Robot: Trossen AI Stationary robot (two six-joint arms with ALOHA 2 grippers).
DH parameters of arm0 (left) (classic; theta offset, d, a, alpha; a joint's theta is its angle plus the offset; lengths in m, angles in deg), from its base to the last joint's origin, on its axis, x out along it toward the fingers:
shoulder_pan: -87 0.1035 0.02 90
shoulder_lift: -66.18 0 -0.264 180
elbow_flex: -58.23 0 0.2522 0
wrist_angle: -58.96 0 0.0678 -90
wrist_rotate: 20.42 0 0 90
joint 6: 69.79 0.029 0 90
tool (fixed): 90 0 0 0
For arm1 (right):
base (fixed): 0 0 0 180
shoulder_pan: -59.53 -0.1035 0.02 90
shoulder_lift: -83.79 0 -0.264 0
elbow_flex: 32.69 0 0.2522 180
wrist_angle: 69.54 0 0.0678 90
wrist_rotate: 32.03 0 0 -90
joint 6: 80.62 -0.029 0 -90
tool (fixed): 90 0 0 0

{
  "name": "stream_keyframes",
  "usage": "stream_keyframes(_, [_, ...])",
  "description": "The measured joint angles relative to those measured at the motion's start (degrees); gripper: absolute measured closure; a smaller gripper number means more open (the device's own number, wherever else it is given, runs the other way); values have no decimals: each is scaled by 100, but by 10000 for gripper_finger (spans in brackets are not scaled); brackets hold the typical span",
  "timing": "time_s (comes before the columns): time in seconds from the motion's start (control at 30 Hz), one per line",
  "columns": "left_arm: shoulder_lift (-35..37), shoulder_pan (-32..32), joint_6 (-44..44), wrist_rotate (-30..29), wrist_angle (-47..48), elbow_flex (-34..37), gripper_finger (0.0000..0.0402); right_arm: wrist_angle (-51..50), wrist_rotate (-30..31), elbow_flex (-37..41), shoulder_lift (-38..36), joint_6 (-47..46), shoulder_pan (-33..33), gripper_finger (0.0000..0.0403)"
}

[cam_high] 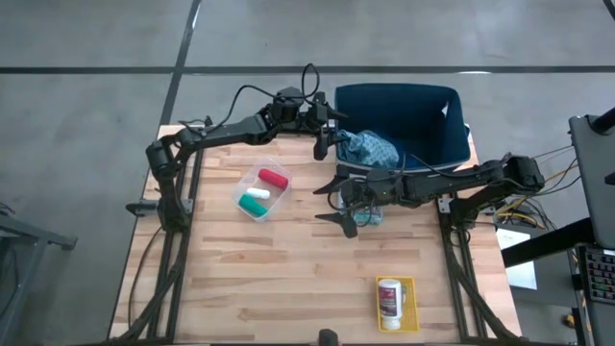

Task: Pick & place medical supplies in basket/bin
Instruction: Return to Home Position

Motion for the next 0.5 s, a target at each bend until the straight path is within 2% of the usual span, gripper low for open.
stream_keyframes(0.5, [7, -2, -48, 2, 9, 2, 98, -1, 0, 0, 1, 4, 1, 89])
